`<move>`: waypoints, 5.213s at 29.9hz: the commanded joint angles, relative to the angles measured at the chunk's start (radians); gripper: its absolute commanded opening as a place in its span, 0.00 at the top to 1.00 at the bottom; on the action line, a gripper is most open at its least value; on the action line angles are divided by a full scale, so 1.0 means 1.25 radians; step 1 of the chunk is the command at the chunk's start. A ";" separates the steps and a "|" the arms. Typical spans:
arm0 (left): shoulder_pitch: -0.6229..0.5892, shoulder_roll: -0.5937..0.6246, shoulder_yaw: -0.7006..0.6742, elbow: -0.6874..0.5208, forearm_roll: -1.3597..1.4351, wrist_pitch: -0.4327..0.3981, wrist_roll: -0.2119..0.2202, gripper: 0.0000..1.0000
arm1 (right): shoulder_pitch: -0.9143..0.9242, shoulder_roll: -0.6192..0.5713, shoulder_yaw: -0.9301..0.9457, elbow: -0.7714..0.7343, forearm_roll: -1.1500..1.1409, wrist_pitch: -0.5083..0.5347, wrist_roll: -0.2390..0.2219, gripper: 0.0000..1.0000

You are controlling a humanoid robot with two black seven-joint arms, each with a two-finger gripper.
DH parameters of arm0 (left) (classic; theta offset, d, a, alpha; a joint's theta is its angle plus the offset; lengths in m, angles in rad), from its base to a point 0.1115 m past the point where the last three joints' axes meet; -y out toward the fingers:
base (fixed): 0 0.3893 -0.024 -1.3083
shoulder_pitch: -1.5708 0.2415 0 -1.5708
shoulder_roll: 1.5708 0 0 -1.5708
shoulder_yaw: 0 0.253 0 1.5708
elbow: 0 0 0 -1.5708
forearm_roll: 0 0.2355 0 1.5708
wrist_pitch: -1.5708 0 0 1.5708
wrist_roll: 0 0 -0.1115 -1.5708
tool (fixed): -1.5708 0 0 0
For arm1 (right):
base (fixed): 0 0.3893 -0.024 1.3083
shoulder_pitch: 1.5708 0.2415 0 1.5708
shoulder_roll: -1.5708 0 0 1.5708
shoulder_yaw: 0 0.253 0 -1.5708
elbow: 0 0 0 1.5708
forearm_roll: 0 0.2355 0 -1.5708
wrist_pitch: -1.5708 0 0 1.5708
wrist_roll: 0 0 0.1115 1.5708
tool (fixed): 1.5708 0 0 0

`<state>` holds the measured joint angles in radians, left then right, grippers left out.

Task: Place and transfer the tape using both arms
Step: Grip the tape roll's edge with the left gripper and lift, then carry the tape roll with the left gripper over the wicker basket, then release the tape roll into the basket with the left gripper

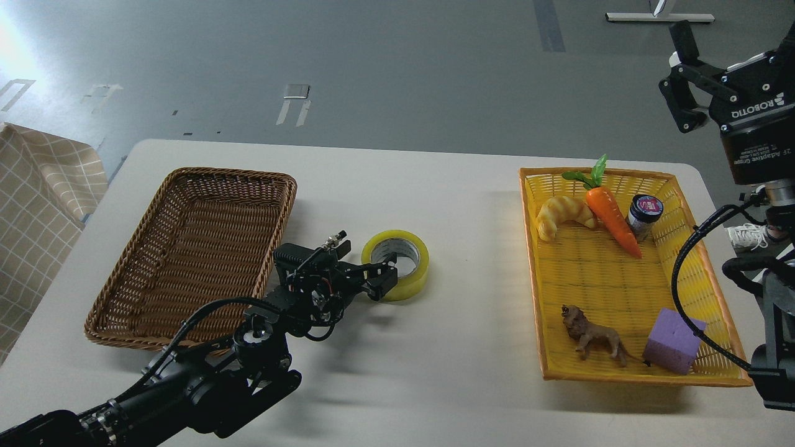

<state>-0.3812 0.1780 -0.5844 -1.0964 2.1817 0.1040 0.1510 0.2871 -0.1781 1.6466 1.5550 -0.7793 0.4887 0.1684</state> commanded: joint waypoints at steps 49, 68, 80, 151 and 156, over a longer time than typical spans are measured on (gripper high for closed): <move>-0.039 0.053 0.012 -0.069 0.000 -0.059 0.011 0.91 | -0.053 0.011 -0.004 -0.034 -0.001 0.000 0.000 0.00; -0.218 0.307 0.006 -0.248 0.000 -0.197 0.001 0.91 | -0.044 0.020 -0.021 -0.055 -0.009 0.000 0.000 0.00; -0.218 0.535 0.011 -0.256 -0.015 -0.178 -0.042 0.90 | -0.047 0.025 -0.024 -0.054 -0.009 0.000 0.000 0.00; -0.062 0.560 -0.015 0.024 -0.509 0.063 -0.392 0.02 | -0.082 0.052 -0.052 -0.029 -0.045 0.000 0.000 0.00; -0.110 0.549 -0.033 -0.066 -0.794 0.038 -0.388 0.02 | -0.082 0.052 -0.059 -0.028 -0.045 0.000 -0.001 0.00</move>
<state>-0.4942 0.8765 -0.6051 -1.1135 1.3671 0.1777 -0.3379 0.1847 -0.1138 1.5773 1.5194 -0.8361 0.4887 0.1690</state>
